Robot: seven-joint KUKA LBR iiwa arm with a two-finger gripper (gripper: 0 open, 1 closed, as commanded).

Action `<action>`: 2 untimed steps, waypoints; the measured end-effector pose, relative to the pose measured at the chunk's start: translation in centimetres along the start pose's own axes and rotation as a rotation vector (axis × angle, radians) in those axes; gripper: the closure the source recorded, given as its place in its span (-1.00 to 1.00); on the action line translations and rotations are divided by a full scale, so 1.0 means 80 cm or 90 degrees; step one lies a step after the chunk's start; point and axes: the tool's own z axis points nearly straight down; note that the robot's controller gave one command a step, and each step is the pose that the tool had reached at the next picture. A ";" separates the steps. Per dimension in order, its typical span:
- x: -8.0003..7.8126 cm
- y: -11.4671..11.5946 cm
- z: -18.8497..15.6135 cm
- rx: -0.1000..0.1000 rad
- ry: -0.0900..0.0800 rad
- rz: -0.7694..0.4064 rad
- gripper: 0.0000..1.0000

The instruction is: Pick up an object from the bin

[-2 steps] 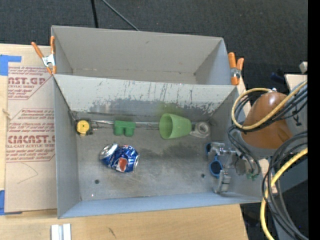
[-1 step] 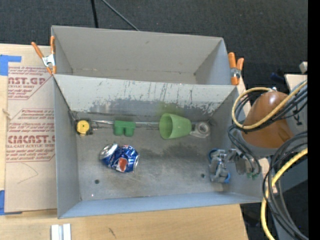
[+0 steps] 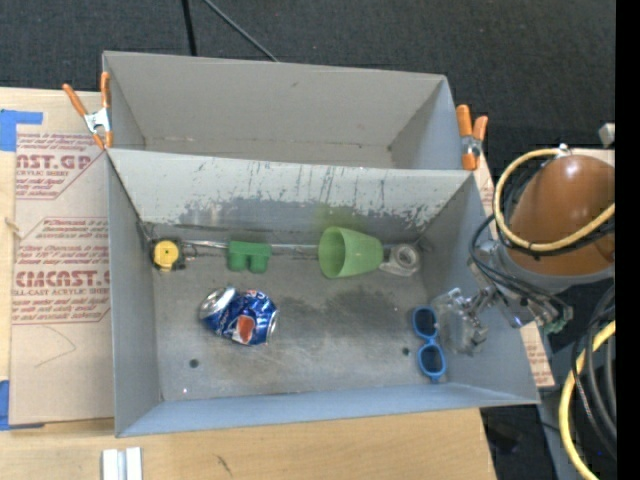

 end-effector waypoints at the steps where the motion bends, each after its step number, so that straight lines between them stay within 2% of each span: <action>1: 0.001 0.001 0.001 -0.001 0.001 0.001 -1.00; 2: 0.011 -0.001 0.081 0.000 -0.005 -0.028 -1.00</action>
Offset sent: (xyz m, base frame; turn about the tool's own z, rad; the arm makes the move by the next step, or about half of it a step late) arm 0.0000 0.0000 0.0000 0.0000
